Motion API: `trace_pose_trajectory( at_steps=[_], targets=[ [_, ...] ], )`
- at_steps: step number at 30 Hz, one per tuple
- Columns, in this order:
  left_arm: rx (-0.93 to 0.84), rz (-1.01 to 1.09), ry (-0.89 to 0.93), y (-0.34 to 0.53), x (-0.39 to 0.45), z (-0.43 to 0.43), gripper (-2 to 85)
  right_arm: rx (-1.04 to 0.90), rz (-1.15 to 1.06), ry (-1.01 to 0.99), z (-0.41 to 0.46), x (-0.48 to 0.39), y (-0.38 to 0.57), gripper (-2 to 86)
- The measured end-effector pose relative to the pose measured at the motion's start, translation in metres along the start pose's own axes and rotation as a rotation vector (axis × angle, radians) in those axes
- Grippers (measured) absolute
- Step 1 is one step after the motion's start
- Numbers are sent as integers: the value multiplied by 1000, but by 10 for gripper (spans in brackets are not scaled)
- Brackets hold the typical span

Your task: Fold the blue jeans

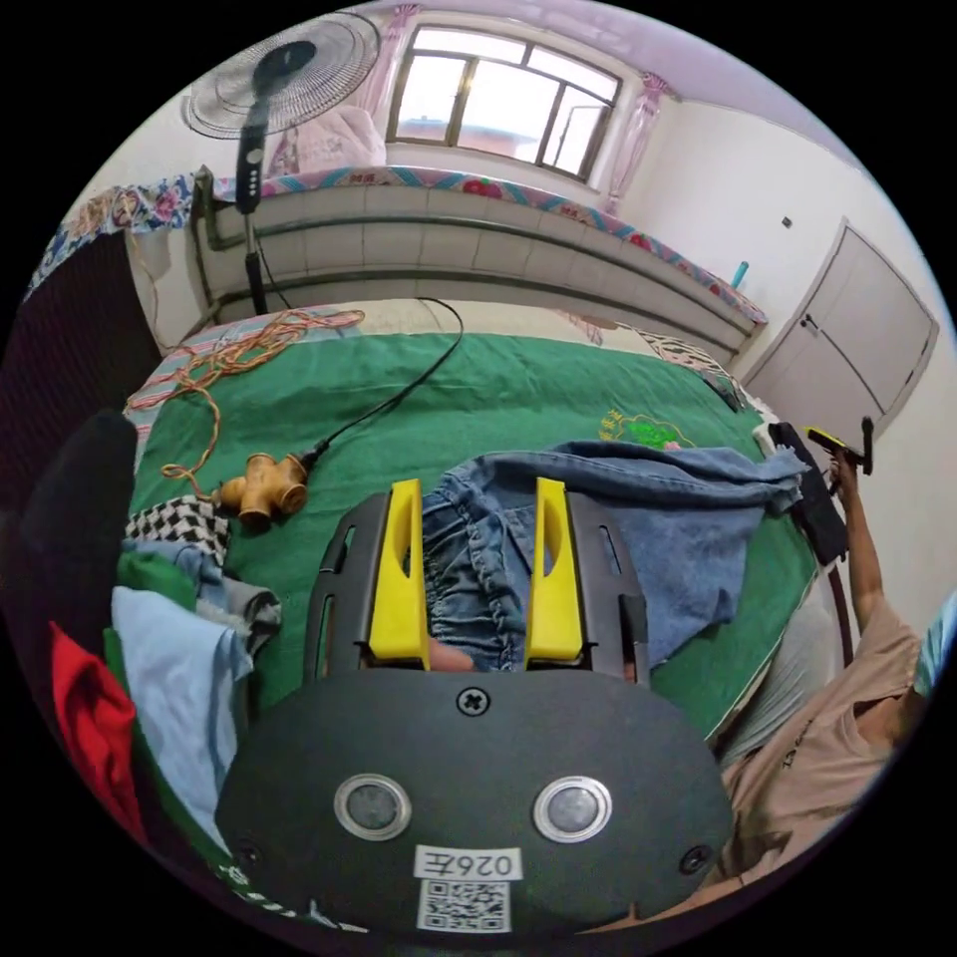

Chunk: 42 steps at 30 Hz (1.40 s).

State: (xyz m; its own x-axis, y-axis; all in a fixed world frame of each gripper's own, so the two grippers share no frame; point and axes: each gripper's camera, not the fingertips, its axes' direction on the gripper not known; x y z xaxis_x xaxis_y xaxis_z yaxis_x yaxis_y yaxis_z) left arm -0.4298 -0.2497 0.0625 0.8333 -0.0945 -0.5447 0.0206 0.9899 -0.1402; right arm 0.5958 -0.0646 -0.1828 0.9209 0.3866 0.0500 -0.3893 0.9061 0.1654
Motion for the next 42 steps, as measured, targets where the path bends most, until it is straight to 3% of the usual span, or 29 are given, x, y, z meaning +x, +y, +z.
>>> trace_pose_trajectory(
  at_steps=[6, 11, 16, 17, 19, 21, 23, 25, 29, 32, 35, 37, 38, 42],
  targets=[
    [-171, 87, -12, -20, 12, 48, 222, -63, -354, -213, -10, -29, 35, 87],
    [-160, 84, -21, -18, 9, 48, 229, 34, -394, -78, -47, -13, 69, 89],
    [-186, 84, -18, -20, 7, 53, 239, -130, -450, -79, -22, -4, 56, 101],
    [-196, 86, -23, -20, 7, 56, 237, -196, -469, -96, -9, -4, 48, 71],
    [-280, 84, -157, -24, 7, 69, 140, -268, -410, -22, 8, 2, 26, 10],
    [-294, 99, -305, -27, 10, 70, 44, -156, -248, 50, 5, 19, -2, 5],
    [-259, 85, -257, -27, 8, 60, 43, -6, -58, 45, -17, 43, -21, 24],
    [-144, 73, -189, -15, 0, 34, 78, 51, -93, -86, -38, 50, -20, 48],
    [-122, 103, -19, 13, -11, 13, 198, 6, -382, -389, -78, 43, 24, 95],
    [-123, 120, -6, 31, -11, 15, 209, -100, -520, -359, -85, 32, 64, 142],
    [-186, 96, -104, 35, -8, 34, 182, -202, -551, -283, -70, 29, 84, 177],
    [-241, 55, -351, 37, -4, 44, 78, -320, -502, -206, -52, 33, 82, 133],
    [-253, 74, -359, 37, -2, 45, 71, -392, -481, -191, -44, 37, 79, 57],
    [-203, 75, -323, 53, 3, 18, 37, -330, -413, -207, -67, 55, 67, -7]
  ],
)
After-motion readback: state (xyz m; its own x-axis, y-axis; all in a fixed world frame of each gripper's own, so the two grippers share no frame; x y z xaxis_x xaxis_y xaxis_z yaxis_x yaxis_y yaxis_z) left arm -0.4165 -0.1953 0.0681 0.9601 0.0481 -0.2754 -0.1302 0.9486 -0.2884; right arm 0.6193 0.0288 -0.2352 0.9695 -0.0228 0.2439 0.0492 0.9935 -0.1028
